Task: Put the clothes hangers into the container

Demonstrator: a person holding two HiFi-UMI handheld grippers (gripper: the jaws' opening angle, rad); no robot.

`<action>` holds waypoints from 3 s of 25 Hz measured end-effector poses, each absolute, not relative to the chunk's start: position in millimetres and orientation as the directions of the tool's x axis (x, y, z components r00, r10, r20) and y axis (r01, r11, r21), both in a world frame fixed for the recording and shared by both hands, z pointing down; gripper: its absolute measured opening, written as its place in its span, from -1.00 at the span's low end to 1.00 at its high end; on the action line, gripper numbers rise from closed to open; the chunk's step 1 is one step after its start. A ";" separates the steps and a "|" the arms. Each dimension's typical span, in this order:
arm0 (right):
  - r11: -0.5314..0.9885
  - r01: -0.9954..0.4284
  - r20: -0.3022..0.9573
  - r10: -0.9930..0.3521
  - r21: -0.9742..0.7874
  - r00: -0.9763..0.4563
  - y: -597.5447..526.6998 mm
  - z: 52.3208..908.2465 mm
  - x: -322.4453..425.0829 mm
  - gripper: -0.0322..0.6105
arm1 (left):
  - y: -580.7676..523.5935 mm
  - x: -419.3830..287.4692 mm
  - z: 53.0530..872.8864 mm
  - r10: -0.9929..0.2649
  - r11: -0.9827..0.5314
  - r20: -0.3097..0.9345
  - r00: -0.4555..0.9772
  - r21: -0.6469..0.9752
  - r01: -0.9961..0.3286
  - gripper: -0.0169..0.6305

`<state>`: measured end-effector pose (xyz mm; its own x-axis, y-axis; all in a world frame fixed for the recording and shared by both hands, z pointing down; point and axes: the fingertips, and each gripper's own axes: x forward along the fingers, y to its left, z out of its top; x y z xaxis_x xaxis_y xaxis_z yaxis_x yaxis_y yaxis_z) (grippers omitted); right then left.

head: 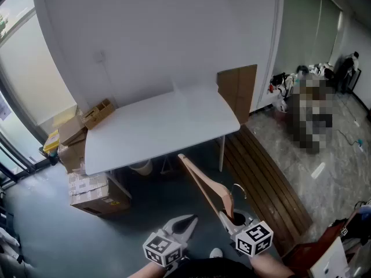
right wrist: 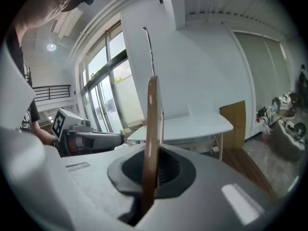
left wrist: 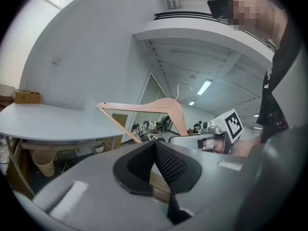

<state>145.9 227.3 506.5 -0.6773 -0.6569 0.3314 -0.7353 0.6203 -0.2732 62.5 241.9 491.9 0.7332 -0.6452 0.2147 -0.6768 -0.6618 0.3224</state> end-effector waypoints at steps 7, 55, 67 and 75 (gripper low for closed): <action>0.617 -0.738 0.326 -0.663 -0.272 -0.674 222.4 504.8 140.7 -0.89 | 239.9 55.4 491.7 -0.647 -0.661 0.217 0.731 0.319 -0.679 -0.93; 0.526 -0.819 0.305 -0.760 -0.230 -0.574 164.7 487.0 23.8 -0.89 | 196.3 -72.3 479.9 -0.593 -0.720 0.172 0.787 0.324 -0.614 -0.94; 0.495 -0.844 0.271 -0.799 -0.207 -0.536 145.2 471.7 13.8 -0.89 | 181.3 -95.8 470.2 -0.602 -0.732 0.141 0.786 0.295 -0.613 -0.94; 0.505 -0.836 0.253 -0.798 -0.215 -0.547 105.6 470.8 25.9 -0.89 | 149.5 -88.8 473.5 -0.631 -0.710 0.154 0.761 0.280 -0.646 -0.94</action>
